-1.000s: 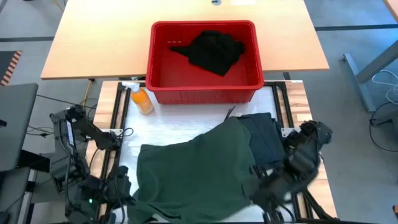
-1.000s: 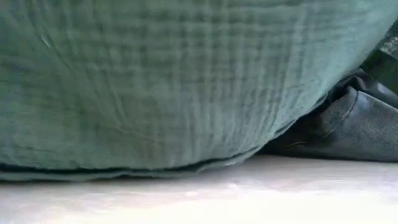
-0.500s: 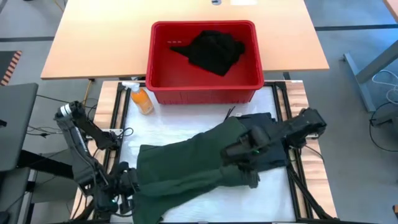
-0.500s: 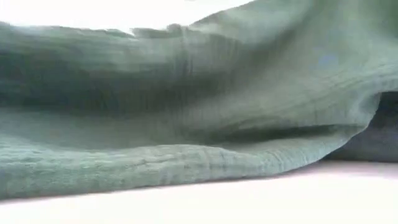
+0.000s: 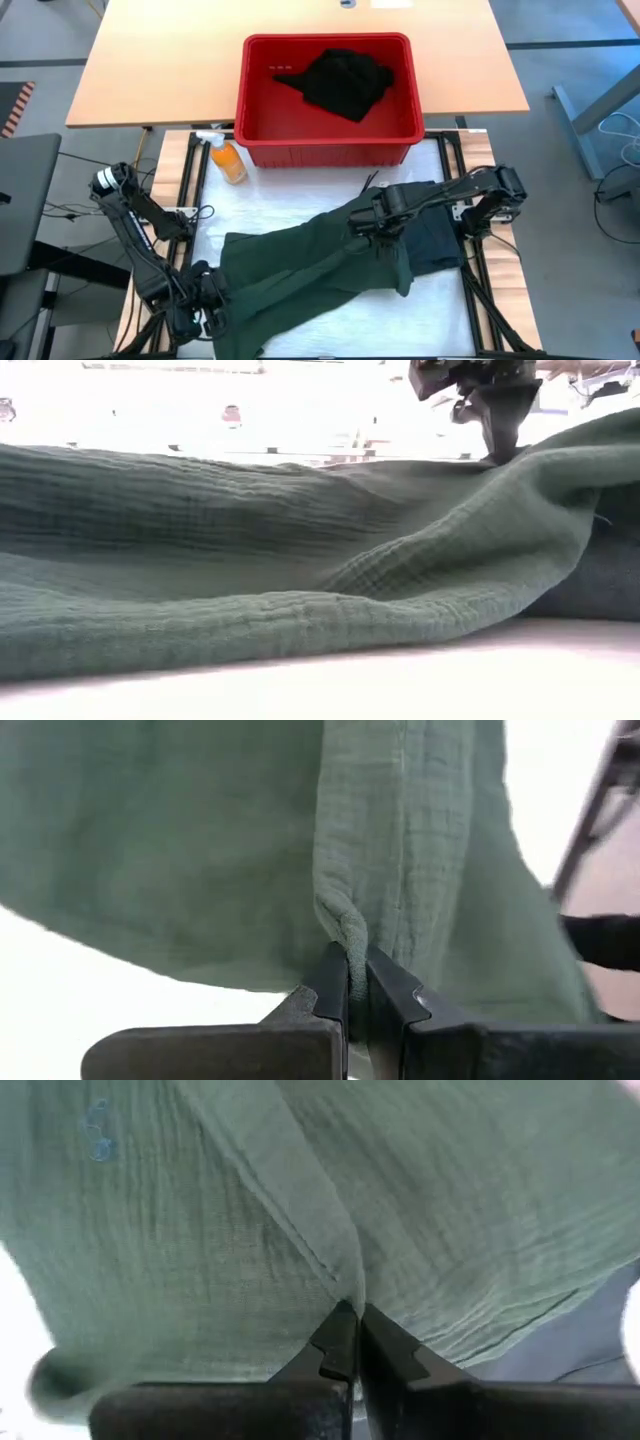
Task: Fold laundry
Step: Fold the green shirt
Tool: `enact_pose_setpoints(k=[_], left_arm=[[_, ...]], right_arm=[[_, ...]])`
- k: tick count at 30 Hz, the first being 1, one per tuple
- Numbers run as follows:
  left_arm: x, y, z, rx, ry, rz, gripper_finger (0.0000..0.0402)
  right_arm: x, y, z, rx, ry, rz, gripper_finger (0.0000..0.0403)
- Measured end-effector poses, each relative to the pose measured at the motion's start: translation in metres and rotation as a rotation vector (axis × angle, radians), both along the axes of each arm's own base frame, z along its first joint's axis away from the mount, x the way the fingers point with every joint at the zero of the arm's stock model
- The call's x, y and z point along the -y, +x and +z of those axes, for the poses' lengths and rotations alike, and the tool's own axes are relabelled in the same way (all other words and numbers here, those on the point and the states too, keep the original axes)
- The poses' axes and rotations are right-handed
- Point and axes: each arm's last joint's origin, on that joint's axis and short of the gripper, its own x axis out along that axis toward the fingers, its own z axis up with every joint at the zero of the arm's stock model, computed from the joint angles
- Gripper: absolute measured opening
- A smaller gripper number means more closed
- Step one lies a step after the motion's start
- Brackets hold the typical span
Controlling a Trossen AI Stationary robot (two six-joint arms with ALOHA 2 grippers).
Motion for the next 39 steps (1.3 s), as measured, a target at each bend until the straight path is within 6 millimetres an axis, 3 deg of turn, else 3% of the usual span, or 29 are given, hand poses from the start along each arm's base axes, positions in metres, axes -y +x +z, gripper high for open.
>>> enact_pose_setpoints(k=[7,14,22,27,33,39], left_arm=[[-0.007,-0.004,-0.002,-0.065,0.056,0.01,0.0018],[-0.008,-0.002,-0.003,-0.189,0.01,-0.07,0.01],[-0.01,0.0,-0.004,-0.252,-0.032,-0.09,0.0161],[0.003,0.012,0.003,-0.039,-0.1,-0.118,0.0164],[0.016,0.007,0.007,0.126,-0.054,-0.212,0.0164],[0.018,0.001,0.006,0.17,0.053,-0.33,0.0165]], right_arm=[[0.005,0.002,0.0,0.017,-0.044,0.015,0.0041],[0.003,-0.012,0.012,0.006,0.01,-0.019,0.0089],[0.003,-0.05,0.053,0.173,0.054,-0.284,0.014],[-0.027,-0.08,0.07,0.31,0.178,-0.466,0.0158],[-0.081,-0.109,0.045,0.439,0.167,-0.511,0.0194],[-0.109,-0.12,0.007,0.476,0.086,-0.515,0.0255]])
